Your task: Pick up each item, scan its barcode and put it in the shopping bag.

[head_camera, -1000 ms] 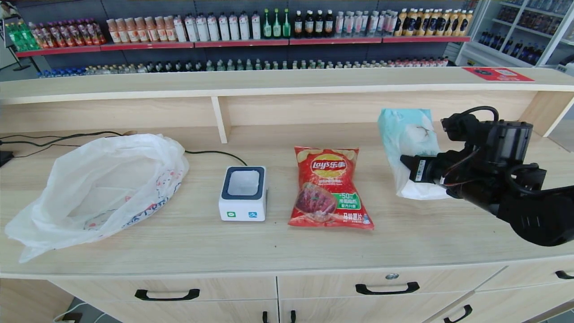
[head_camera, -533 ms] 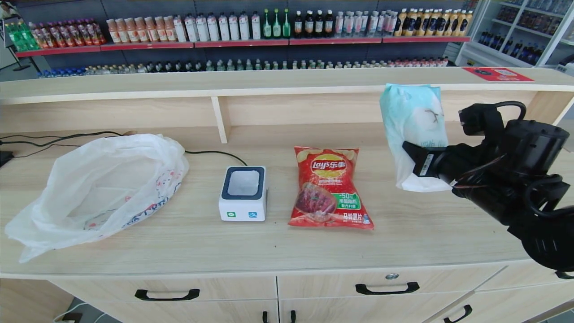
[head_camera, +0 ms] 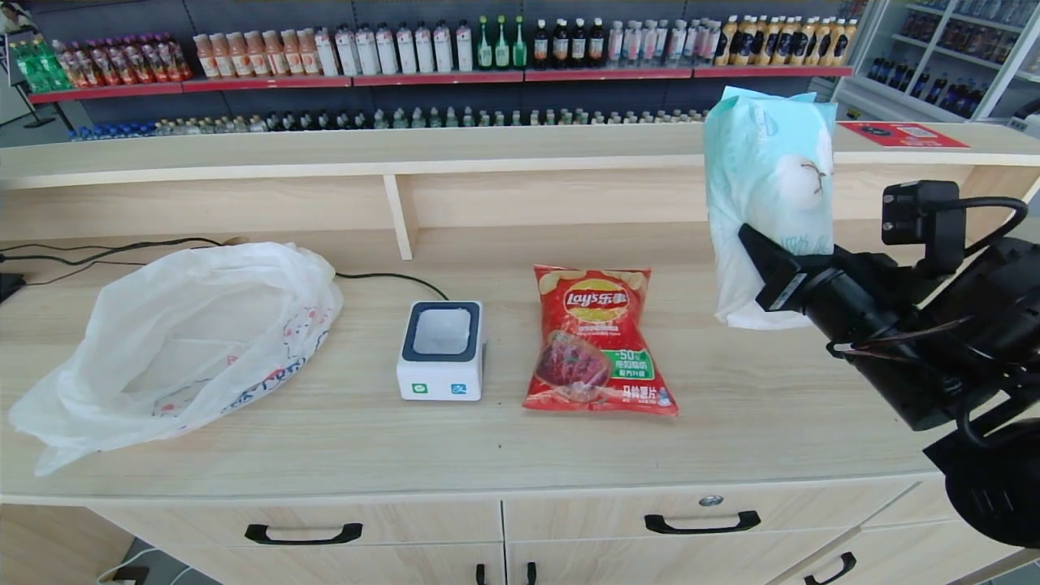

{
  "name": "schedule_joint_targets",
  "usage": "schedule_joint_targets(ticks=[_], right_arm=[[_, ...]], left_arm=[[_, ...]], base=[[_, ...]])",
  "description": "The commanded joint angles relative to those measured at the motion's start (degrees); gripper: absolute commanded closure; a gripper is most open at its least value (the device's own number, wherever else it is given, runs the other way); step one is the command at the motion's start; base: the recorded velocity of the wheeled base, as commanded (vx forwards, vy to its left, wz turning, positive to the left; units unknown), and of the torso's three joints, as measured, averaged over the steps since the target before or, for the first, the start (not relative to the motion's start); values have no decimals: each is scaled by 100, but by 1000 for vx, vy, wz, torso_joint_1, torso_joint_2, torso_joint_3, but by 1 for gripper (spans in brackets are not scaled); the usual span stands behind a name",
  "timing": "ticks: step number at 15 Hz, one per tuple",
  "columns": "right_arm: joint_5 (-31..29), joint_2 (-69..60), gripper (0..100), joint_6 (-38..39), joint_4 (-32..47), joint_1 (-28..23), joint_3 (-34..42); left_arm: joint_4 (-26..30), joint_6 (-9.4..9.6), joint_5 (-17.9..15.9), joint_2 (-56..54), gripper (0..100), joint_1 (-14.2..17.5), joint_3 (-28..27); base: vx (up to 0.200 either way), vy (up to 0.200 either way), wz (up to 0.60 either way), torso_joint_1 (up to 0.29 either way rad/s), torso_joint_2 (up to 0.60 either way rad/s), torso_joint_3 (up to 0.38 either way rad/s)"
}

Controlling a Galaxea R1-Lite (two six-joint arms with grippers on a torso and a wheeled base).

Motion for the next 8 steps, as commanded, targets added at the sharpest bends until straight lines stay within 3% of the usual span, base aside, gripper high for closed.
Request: schedule_joint_targets(ticks=[1, 5, 8], right_arm=[[5, -29, 100, -119, -203, 202, 121], [-3, -20, 100, -488, -757, 765, 472], [-3, -389, 100, -506, -757, 1046, 1087]], left_arm=[[0, -4, 1, 0, 0, 0, 1], [0, -4, 1, 0, 0, 0, 1], [0, -4, 1, 9, 0, 0, 1]], base=[[0, 0, 0, 0, 0, 0], [0, 0, 0, 0, 0, 0], [0, 0, 0, 0, 0, 0]])
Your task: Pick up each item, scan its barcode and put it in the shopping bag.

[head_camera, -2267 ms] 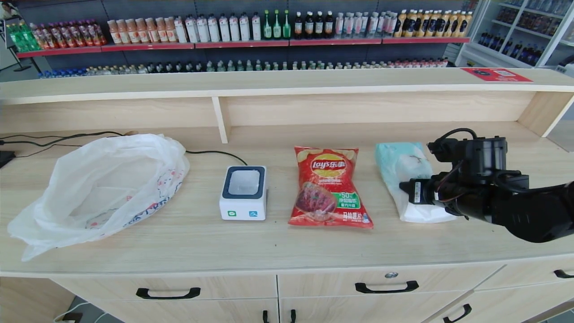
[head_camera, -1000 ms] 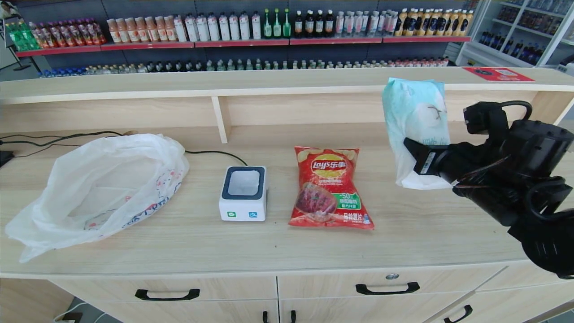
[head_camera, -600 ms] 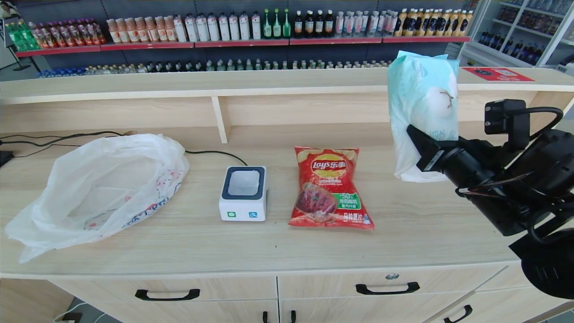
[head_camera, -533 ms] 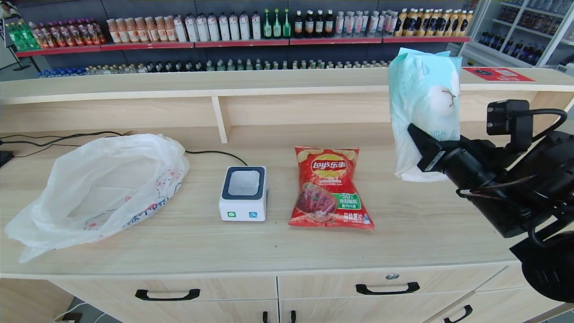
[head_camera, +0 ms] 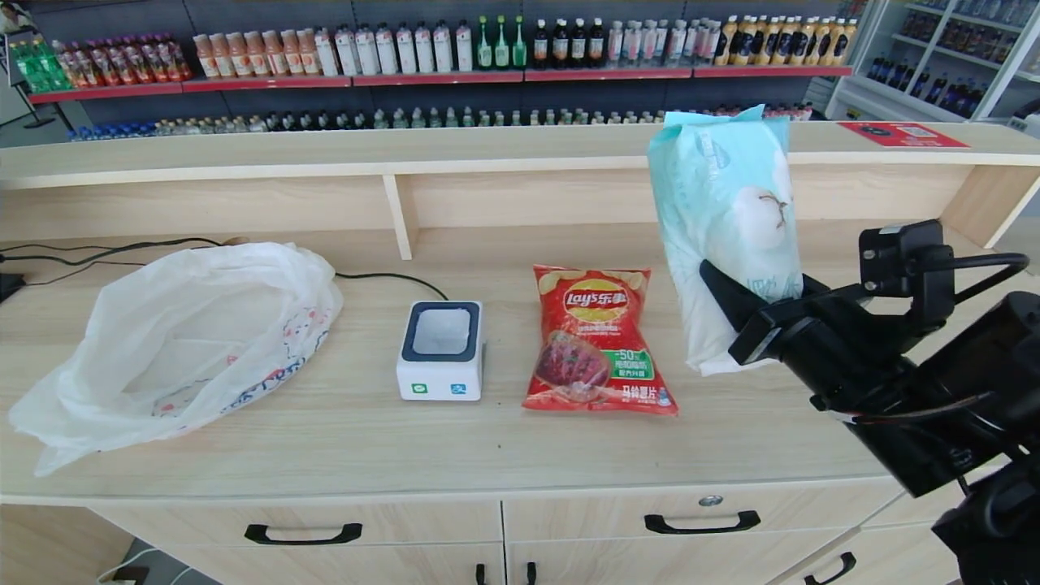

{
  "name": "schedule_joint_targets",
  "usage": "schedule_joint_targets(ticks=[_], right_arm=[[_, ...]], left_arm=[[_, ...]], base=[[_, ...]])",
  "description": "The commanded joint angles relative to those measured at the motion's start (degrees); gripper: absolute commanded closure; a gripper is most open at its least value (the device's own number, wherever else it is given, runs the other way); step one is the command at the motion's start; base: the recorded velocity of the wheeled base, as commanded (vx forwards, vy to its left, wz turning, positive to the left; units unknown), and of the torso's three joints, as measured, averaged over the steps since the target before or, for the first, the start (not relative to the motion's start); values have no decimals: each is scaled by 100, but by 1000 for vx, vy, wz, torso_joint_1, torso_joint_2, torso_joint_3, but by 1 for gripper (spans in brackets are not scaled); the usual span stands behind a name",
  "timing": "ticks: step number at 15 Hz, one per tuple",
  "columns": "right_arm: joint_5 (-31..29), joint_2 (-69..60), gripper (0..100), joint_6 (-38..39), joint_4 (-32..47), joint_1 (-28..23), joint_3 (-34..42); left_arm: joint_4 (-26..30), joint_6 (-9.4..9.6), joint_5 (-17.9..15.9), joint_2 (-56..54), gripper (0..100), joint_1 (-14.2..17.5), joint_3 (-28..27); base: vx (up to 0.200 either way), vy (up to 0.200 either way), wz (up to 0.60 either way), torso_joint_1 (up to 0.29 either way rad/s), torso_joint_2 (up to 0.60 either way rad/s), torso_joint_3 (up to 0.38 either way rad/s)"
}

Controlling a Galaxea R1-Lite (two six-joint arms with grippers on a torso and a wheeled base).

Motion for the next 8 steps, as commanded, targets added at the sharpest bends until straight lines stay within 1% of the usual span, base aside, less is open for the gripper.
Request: schedule_joint_targets(ticks=[1, 4, 6, 8], right_arm=[[-19, -446, 100, -21, -9, 113, 266], [-27, -1061, 100, -30, -9, 149, 872], [-1, -1351, 100, 23, -9, 342, 1320], [-1, -1474, 100, 172, -9, 465, 1417]], left_arm=[[0, -2, 1, 9, 0, 0, 1], [0, -2, 1, 9, 0, 0, 1], [0, -2, -7, 0, 0, 9, 1], [0, -2, 1, 0, 0, 0, 1]], base=[[0, 0, 0, 0, 0, 0], [0, 0, 0, 0, 0, 0], [0, 0, 0, 0, 0, 0], [0, 0, 0, 0, 0, 0]])
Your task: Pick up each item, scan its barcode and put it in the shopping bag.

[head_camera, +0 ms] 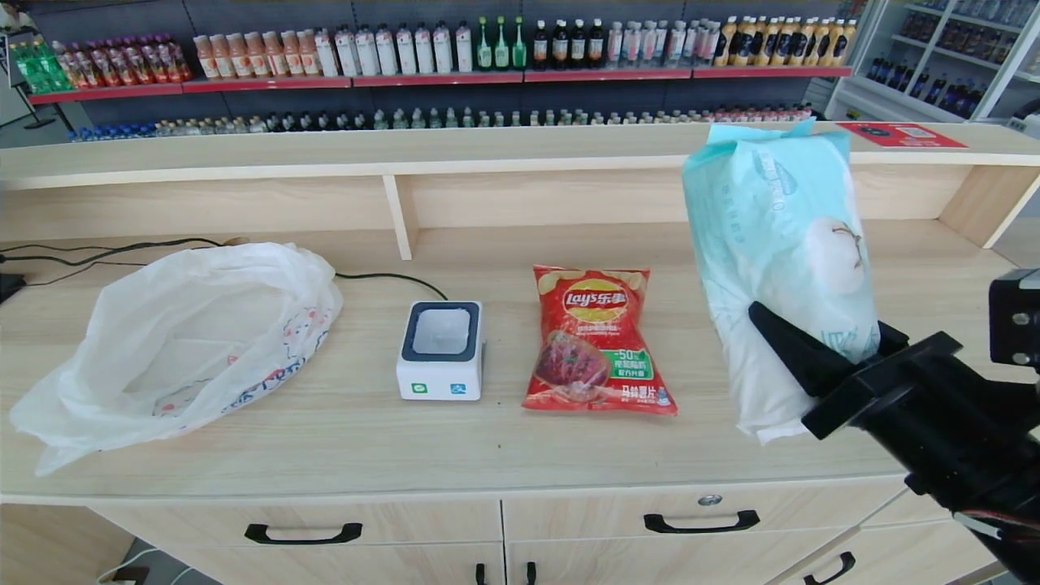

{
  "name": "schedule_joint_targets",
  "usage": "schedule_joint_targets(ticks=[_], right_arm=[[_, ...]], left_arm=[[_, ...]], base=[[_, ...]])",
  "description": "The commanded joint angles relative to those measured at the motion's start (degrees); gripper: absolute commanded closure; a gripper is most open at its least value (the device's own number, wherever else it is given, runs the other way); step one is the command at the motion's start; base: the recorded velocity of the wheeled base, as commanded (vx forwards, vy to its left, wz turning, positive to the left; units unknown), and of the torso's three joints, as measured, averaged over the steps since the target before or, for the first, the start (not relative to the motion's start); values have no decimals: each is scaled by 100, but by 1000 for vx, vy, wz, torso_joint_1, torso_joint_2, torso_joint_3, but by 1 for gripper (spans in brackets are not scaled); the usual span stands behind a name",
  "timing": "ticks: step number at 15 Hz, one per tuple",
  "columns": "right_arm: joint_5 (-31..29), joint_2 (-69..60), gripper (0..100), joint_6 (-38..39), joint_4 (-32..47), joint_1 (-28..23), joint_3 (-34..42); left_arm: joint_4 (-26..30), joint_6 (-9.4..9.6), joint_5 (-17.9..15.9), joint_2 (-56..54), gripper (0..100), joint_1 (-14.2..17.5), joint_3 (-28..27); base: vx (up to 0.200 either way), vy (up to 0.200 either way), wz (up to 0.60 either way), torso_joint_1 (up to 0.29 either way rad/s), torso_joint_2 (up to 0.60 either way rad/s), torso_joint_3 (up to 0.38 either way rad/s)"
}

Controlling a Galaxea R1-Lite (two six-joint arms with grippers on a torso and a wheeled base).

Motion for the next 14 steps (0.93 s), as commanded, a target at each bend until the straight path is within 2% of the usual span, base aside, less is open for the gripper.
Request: schedule_joint_targets(ticks=[1, 5, 9, 14], right_arm=[[8, -250, 100, 82, -8, 94, 13], [544, -478, 100, 1242, -8, 199, -67], [1564, -715, 100, 3149, -8, 225, -23], [1722, -777, 100, 4977, -8, 559, -84]], left_arm=[[0, -2, 4, 0, 0, 0, 1], [0, -2, 4, 9, 0, 9, 1], [0, -2, -5, 0, 0, 0, 1], [0, -2, 4, 0, 0, 9, 1]], base=[[0, 0, 0, 0, 0, 0], [0, 0, 0, 0, 0, 0], [0, 0, 0, 0, 0, 0], [0, 0, 0, 0, 0, 0]])
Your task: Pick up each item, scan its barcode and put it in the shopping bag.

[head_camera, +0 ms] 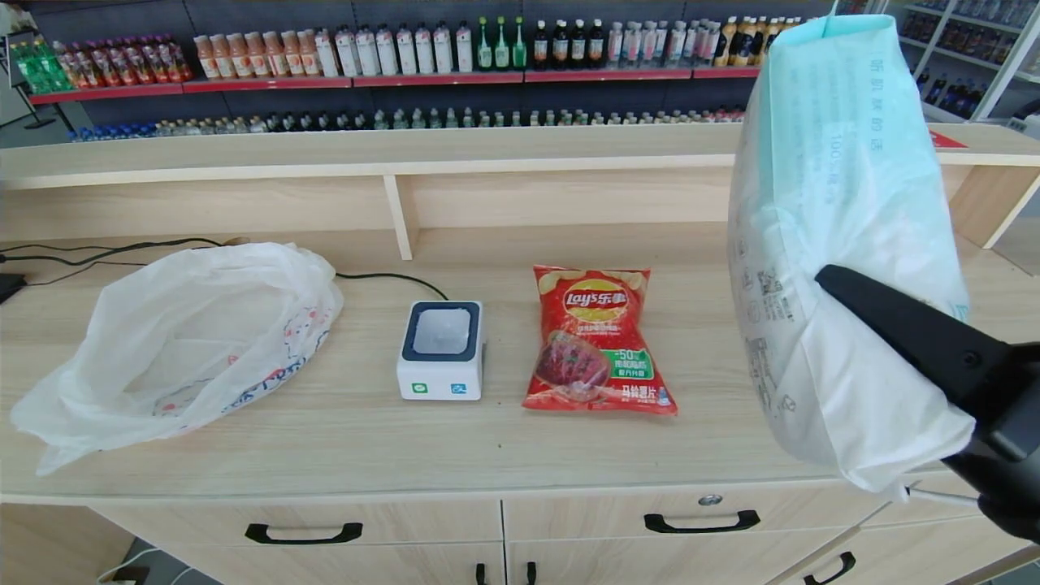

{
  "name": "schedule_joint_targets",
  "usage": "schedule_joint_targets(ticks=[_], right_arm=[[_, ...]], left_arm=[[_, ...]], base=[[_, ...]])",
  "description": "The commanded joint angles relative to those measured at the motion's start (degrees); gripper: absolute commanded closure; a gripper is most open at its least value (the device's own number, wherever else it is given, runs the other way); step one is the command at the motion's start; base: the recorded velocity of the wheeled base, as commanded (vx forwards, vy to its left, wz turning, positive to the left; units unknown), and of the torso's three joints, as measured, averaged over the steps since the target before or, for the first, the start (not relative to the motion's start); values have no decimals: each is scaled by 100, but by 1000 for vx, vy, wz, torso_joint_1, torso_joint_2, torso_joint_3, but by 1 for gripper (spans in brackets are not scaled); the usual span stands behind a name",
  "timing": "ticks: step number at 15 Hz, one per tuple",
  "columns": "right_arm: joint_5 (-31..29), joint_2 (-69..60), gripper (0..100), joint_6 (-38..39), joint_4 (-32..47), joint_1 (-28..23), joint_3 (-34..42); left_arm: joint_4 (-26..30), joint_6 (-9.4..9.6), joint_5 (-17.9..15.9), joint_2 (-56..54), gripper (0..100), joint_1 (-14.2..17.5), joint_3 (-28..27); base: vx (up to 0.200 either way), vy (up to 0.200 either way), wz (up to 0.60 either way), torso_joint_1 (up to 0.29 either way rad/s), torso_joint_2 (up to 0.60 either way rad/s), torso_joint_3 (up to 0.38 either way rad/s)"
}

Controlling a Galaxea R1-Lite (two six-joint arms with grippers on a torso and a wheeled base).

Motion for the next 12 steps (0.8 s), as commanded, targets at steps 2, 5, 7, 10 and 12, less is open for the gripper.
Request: schedule_joint_targets(ticks=[2, 5, 7, 10, 12], right_arm=[[8, -40, 100, 550, -6, 476, 52], [8, -84, 100, 1499, -6, 959, -71], [8, -49, 100, 2290, -6, 1056, -80], [8, 22, 100, 3186, -6, 1056, -88], [-1, 153, 100, 3503, -6, 1047, -185]], left_arm=[[0, -2, 1, 0, 0, 9, 1], [0, -2, -7, 0, 0, 9, 1], [0, 7, 1, 0, 0, 0, 1], [0, -2, 1, 0, 0, 0, 1], [0, -2, 1, 0, 0, 0, 1]], base=[[0, 0, 0, 0, 0, 0], [0, 0, 0, 0, 0, 0], [0, 0, 0, 0, 0, 0], [0, 0, 0, 0, 0, 0], [0, 0, 0, 0, 0, 0]])
